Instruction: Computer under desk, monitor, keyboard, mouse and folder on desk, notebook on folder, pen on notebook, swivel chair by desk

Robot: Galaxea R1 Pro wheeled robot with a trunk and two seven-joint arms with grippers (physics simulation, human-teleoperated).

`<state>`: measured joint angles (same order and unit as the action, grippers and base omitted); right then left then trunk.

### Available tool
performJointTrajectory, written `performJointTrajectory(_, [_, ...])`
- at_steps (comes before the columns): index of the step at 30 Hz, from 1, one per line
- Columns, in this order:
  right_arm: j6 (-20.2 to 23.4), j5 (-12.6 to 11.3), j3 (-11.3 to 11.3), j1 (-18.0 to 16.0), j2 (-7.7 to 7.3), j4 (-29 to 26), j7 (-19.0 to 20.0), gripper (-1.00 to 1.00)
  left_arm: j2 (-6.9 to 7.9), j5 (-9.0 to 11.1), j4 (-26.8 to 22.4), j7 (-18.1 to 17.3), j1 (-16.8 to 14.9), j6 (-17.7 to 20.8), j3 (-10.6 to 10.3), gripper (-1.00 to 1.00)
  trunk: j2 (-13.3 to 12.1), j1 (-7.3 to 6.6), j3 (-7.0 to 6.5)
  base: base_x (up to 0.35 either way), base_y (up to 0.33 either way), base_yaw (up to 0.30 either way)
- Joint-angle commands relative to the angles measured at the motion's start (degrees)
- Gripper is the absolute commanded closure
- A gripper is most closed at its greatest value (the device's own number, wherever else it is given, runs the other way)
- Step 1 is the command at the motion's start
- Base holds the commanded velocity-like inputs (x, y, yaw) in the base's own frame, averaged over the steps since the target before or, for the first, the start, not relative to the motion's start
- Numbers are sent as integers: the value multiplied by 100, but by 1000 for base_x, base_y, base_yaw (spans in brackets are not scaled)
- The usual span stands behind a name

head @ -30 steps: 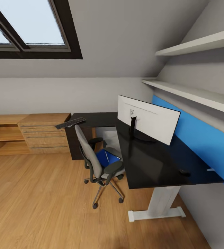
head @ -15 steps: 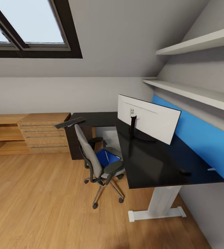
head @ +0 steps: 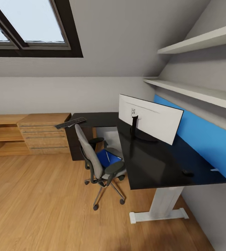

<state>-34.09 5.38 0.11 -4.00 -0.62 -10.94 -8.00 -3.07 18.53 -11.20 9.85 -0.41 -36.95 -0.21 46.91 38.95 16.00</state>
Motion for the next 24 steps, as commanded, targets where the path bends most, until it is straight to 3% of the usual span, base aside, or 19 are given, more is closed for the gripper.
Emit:
performJointTrajectory(1, [-7, 55, 0, -4, 2, 4, -49, -100, 12, -11, 2, 31, -3, -14, 0, -100, 47, 23, 26, 0, 0, 0])
performJointTrajectory(11, [-10, 51, -2, -4, 9, 4, -52, -100, 118, 7, -3, 31, -3, 126, 19, -100, 448, 243, 205, 0, 0, 0])
performJointTrajectory(12, [-10, 48, -2, -4, 9, 1, -57, -100, 178, 21, -26, 21, -3, 366, 23, -100, 488, 265, 223, 0, 0, 0])
performJointTrajectory(13, [8, 51, 3, -4, 39, -102, -55, -100, 236, 98, -727, -17, -3, 1529, 29, -100, 528, 287, 241, 0, 0, 0])
performJointTrajectory(15, [44, 39, 6, -22, 97, -441, -66, -100, 259, 108, -1353, -21, -5, 2259, 29, -100, 609, 331, 277, 0, 0, 0])
performJointTrajectory(16, [65, 33, 6, -40, 118, -568, -71, -100, 264, 109, -1526, -19, -6, 2442, 29, -100, 649, 353, 295, 0, 0, 0])
performJointTrajectory(17, [754, 7, 3, -414, 236, -1278, -87, -100, 275, 121, -2727, -16, -124, 3668, 30, -100, 689, 375, 313, 0, 0, 0])
performJointTrajectory(19, [1342, -4, 1, -788, 270, -1388, -85, -100, 272, 127, -3071, -19, -336, 4199, 30, -100, 769, 419, 349, 0, 0, 0])
performJointTrajectory(22, [2413, -45, -7, -1631, 345, -1408, -75, -100, 262, 178, -3339, -31, -1033, 5181, 30, -100, 889, 485, 403, 0, 0, 0])
performJointTrajectory(24, [2677, -85, -9, -1976, 407, -1360, -72, -100, 267, 249, -3368, -33, -1394, 5492, 30, -100, 970, 529, 439, 0, 0, 0])
